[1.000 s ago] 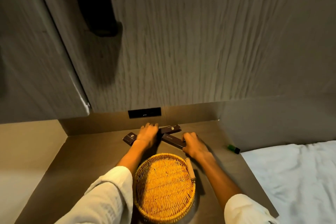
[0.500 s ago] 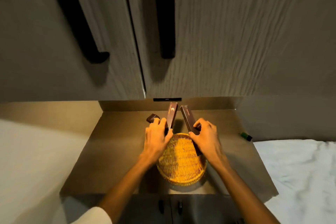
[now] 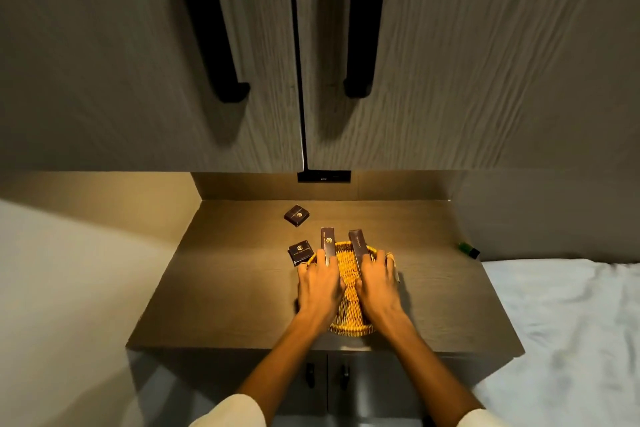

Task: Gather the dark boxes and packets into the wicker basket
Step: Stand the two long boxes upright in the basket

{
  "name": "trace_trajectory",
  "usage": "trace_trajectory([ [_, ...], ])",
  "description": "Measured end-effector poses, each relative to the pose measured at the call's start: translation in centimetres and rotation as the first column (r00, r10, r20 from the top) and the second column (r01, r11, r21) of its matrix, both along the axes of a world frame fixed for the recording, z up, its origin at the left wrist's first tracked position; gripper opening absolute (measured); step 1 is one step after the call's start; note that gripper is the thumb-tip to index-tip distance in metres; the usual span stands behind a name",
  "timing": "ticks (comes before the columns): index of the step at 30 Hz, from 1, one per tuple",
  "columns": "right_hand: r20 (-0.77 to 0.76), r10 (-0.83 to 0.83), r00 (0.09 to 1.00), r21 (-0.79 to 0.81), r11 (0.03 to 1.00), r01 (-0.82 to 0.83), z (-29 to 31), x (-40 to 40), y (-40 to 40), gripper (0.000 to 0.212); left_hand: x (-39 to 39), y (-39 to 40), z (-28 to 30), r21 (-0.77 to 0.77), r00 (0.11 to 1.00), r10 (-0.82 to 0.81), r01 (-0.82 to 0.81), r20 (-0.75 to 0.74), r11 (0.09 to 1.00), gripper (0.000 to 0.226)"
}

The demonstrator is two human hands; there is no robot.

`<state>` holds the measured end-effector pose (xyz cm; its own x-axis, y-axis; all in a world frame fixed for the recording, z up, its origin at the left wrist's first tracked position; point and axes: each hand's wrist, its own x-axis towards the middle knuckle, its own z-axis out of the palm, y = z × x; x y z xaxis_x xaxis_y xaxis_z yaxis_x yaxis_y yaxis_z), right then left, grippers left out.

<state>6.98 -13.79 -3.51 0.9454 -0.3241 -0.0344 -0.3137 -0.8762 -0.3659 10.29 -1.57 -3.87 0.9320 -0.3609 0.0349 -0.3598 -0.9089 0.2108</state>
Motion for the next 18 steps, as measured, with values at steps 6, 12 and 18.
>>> trace_trajectory([
  [6, 0.094, 0.114, 0.989, -0.147, 0.984, -0.099, -0.4, 0.1, 0.0, 0.05, 0.8, 1.7, -0.9, 0.035, 0.98, -0.187, 0.185, 0.063, 0.982, 0.063],
  [12, 0.062, 0.138, 0.989, -0.224, 0.967, -0.121, -0.9, -0.2, -0.8, 0.043, 0.7, 3.1, -0.9, 0.118, 0.967, -0.253, 0.253, -0.017, 0.96, 0.066],
  [18, 0.173, 0.101, 0.98, -0.171, 0.983, -0.072, -0.7, -0.3, -0.7, 0.035, 0.1, 3.9, -0.6, -0.034, 0.982, -0.181, 0.182, 0.048, 0.983, 0.061],
])
